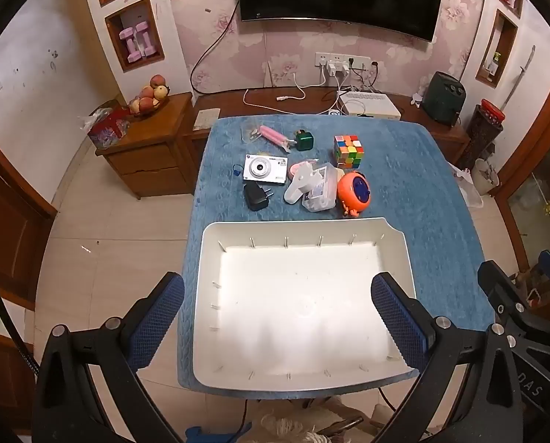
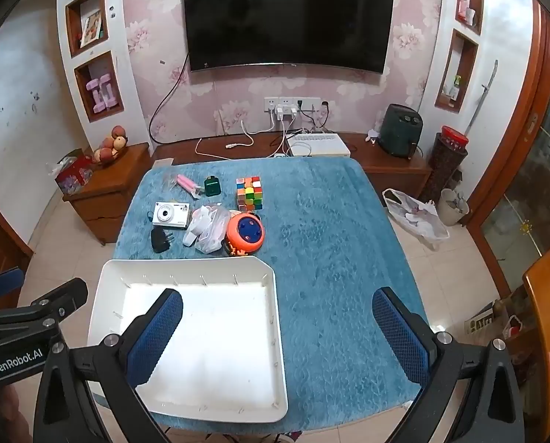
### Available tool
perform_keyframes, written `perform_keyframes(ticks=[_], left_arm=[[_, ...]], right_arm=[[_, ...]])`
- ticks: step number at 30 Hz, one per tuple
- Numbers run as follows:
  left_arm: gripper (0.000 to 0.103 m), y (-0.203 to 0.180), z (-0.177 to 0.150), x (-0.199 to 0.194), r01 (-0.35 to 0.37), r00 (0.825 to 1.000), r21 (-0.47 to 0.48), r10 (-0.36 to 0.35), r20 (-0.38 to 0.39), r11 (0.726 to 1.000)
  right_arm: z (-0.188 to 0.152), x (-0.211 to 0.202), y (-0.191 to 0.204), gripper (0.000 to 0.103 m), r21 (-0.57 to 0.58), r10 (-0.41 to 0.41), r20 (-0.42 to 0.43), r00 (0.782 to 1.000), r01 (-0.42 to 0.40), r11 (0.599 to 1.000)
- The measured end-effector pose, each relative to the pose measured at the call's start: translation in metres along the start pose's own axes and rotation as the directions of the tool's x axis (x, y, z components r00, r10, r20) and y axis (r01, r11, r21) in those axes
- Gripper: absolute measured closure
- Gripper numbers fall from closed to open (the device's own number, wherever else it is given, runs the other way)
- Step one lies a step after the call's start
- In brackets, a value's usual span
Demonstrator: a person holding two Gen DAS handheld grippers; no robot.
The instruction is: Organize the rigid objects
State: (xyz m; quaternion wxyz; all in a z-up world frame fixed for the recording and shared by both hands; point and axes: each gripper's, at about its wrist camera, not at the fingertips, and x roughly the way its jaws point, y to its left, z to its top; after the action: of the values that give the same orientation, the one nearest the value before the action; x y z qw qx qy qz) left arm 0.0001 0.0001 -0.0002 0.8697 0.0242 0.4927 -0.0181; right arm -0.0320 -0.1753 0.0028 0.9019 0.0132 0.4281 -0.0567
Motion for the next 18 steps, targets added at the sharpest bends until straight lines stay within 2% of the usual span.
perform_keyframes(ticks=[10, 18], left_arm=[[0.002, -0.001, 0.001, 0.001, 0.007, 1.000, 0.001, -0.007, -0.005, 1.000], [0.002, 0.000, 0.000, 0.000, 0.008, 1.000, -0.006, -0.008, -0.002, 1.000]], right_arm=[[0.007, -0.001, -0.004, 0.000, 0.013, 0.029, -0.003, 1.000, -0.029, 0.999], [0.003, 0.000, 0.002, 0.000, -0.003, 0.012, 0.005, 1.000, -0.012, 1.000]])
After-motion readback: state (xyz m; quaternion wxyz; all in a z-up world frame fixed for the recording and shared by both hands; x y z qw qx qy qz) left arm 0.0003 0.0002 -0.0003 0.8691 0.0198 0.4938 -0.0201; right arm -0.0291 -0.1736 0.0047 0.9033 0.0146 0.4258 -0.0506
